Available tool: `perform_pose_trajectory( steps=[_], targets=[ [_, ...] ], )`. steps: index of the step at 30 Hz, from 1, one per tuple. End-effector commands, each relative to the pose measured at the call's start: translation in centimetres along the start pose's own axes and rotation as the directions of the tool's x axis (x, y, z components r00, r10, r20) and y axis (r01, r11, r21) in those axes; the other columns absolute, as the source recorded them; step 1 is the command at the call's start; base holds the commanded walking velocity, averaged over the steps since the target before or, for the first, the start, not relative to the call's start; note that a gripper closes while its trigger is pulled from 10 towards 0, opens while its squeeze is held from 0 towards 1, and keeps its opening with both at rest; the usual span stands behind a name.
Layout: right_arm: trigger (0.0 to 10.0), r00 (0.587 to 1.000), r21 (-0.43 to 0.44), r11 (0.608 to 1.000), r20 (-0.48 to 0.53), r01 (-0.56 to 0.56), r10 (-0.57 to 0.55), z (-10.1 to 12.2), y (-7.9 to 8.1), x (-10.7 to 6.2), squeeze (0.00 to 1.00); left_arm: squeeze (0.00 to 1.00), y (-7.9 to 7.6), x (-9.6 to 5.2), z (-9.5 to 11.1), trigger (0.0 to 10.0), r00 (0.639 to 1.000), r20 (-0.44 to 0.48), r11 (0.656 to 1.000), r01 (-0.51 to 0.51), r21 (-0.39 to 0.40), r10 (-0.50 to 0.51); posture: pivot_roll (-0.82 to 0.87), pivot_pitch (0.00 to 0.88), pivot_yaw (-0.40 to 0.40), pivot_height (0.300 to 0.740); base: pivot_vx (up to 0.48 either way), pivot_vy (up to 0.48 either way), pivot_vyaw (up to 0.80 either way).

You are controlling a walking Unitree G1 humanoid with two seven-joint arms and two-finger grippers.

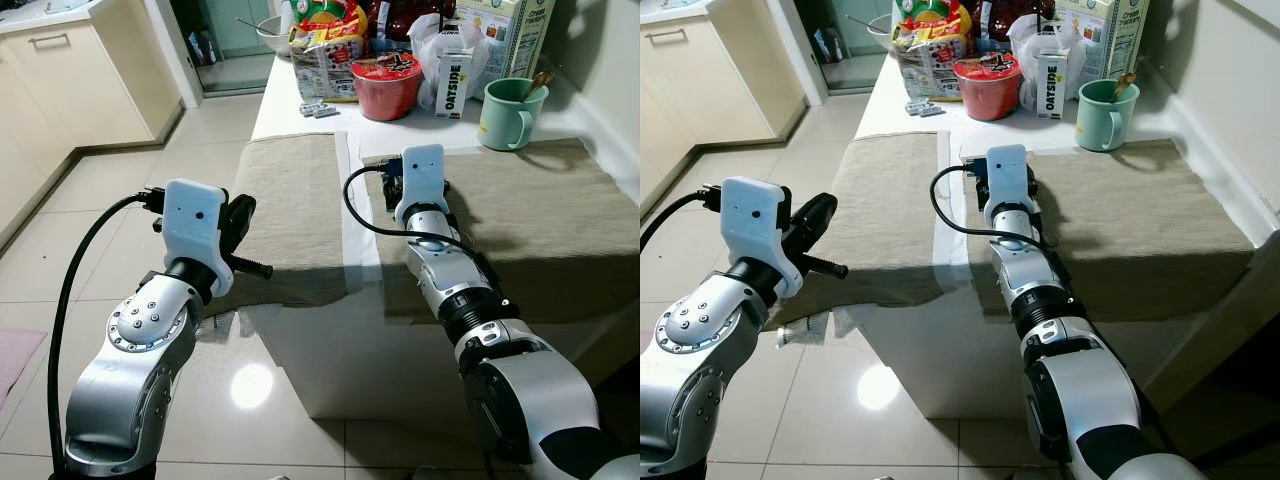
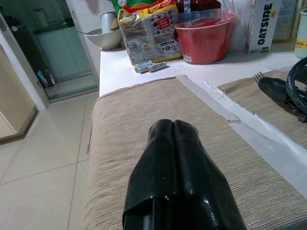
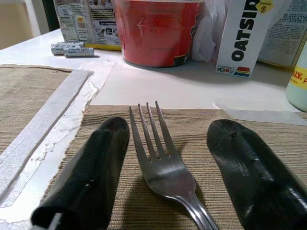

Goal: Setting the table

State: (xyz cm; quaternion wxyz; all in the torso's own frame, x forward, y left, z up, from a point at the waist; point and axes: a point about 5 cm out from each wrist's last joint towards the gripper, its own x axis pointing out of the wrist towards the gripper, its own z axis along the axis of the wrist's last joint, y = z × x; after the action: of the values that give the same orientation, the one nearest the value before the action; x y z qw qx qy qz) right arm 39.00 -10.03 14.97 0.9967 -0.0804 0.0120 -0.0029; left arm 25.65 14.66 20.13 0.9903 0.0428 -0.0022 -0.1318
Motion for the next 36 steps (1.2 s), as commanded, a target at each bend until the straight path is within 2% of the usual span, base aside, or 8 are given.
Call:
perform_pose_trajectory(
  steps=[1, 2, 4, 12, 14, 25, 29, 36],
  targets=[
    [0.0, 0.980, -0.020, 0.999, -0.199, -0.030, 0.025, -5.1, 0.6, -1.7, 0.00, 0.00, 0.1, -0.1, 0.5, 10.0, 1.000, 0.014, 1.000, -0.010, 0.013, 0.009, 0.02, 0.096, 0.168, 0.740, 0.000, 0.000, 0.00],
    [0.0, 0.981, -0.022, 0.999, -0.194, -0.030, 0.025, -5.1, 0.6, -1.7, 0.00, 0.00, 0.1, -0.1, 0.5, 10.0, 1.000, 0.014, 1.000, -0.010, 0.013, 0.010, 0.02, 0.096, 0.168, 0.740, 0.000, 0.000, 0.00],
    [0.0, 0.982, -0.022, 0.999, -0.188, -0.029, 0.024, -5.0, 0.7, -1.7, 0.11, 0.00, 0.1, 0.0, 0.5, 10.0, 1.000, 0.015, 1.000, -0.011, 0.012, 0.011, 0.02, 0.099, 0.167, 0.740, 0.000, 0.000, 0.00],
    [0.0, 0.990, -0.023, 0.999, -0.140, -0.025, 0.021, -4.2, 0.8, -1.5, 0.21, 0.00, 0.0, 0.1, 0.5, 10.0, 1.000, 0.019, 1.000, -0.013, 0.013, 0.013, 0.02, 0.098, 0.168, 0.740, 0.000, 0.000, 0.00],
    [0.0, 0.998, -0.057, 0.997, -0.044, -0.054, 0.051, -2.6, 1.2, -1.2, 0.19, 0.00, 0.0, 0.2, 0.5, 10.0, 1.000, 0.021, 1.000, -0.014, 0.014, 0.014, 0.02, 0.097, 0.169, 0.740, 0.000, 0.000, 0.00],
    [0.0, 0.999, -0.021, 0.998, 0.000, -0.051, 0.051, -1.6, 1.2, -0.9, 0.19, 0.00, -0.1, 0.2, 0.6, 10.0, 1.000, 0.023, 1.000, -0.013, 0.016, 0.013, 0.02, 0.098, 0.168, 0.740, 0.000, 0.000, 0.00],
    [0.0, 0.994, -0.028, 0.998, 0.100, -0.051, 0.053, 0.4, 1.5, -0.7, 0.20, 0.00, 0.0, 0.3, 0.6, 10.0, 1.000, 0.026, 1.000, -0.016, 0.019, 0.015, 0.02, 0.091, 0.167, 0.740, 0.000, 0.000, 0.00],
    [0.0, 0.978, -0.038, 0.998, 0.201, -0.052, 0.059, 2.7, 1.8, -0.5, 0.18, 0.00, 0.0, 0.5, 0.7, 10.0, 0.999, 0.030, 1.000, -0.014, 0.022, 0.013, 0.01, 0.080, 0.165, 0.740, 0.000, 0.000, 0.00]
  ],
)
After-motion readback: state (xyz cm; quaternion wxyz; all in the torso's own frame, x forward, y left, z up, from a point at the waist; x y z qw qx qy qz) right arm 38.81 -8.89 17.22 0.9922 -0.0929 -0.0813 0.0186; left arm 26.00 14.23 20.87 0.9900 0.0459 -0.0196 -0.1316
